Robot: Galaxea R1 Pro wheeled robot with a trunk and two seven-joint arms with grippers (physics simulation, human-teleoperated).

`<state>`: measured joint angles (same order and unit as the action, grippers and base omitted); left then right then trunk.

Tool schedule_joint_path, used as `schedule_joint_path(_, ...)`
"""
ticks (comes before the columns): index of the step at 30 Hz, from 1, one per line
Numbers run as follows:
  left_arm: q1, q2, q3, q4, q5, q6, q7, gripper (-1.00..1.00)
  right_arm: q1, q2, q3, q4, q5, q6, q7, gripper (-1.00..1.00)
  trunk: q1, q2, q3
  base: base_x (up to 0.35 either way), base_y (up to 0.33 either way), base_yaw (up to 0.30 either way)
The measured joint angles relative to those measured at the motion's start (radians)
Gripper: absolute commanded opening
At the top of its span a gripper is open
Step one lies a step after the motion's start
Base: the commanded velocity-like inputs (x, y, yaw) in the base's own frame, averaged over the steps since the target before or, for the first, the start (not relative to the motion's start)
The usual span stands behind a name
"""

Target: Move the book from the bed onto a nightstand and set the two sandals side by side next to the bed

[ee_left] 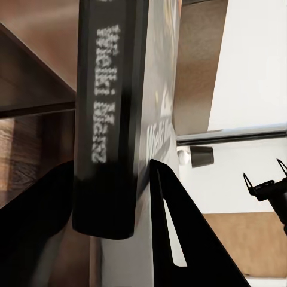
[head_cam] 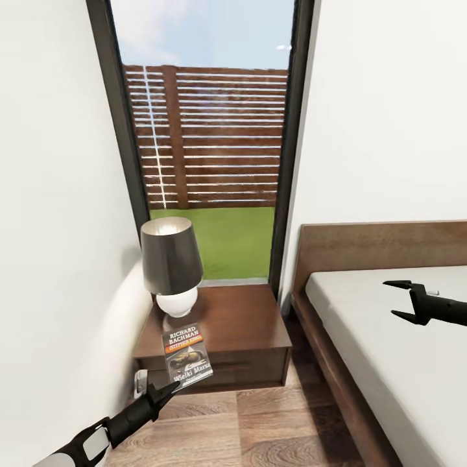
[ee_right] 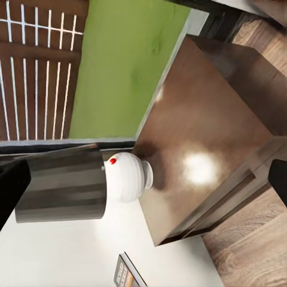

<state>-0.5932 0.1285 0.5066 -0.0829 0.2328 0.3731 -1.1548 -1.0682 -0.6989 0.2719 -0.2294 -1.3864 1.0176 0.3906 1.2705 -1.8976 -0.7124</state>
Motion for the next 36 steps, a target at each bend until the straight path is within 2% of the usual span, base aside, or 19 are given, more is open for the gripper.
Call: schedule_joint_path(36, 0.000, 0.006, 0.000, 0.000, 0.001, 0.000, 0.000, -1.00, 0.000, 0.000, -0.001, 0.000, 0.000, 0.000, 0.001, 1.00, 0.000, 0.000, 0.000, 0.064, -0.091, 0.000)
